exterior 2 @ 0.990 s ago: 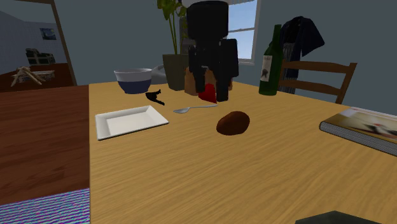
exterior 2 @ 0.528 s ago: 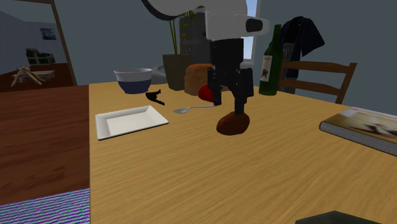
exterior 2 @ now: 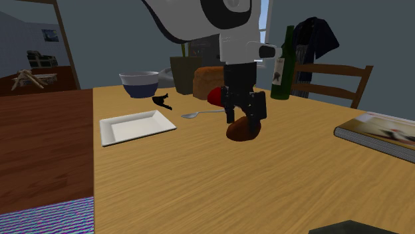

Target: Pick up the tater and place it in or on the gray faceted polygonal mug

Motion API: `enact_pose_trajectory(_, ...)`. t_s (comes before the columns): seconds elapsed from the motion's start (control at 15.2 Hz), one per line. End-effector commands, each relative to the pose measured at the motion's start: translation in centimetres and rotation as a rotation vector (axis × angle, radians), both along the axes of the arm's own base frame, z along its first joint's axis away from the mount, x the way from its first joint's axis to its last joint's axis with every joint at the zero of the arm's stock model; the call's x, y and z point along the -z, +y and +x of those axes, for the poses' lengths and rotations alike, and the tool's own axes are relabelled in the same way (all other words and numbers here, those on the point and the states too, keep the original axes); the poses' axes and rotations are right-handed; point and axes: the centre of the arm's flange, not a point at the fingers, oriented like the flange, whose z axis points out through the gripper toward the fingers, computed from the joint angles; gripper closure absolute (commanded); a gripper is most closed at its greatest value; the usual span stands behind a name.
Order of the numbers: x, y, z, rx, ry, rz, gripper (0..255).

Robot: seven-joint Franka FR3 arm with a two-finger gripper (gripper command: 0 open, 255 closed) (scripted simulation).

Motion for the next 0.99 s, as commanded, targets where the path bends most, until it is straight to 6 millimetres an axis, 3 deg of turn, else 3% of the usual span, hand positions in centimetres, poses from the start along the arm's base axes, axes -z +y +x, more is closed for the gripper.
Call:
enact_pose_trajectory(0.0, 0.59, -0.09, 0.04, 0.000, 0.000, 0.000, 0)
enact_pose_trajectory(0.46, 0.59, -0.09, 0.04, 0.000, 0.000, 0.000, 0)
enact_pose_trajectory(0.53, 0.59, -0.08, 0.05, 0.000, 0.000, 0.000, 255)
enact_pose_trajectory(0.92, 0.59, -0.08, 0.05, 0.000, 0.000, 0.000, 255)
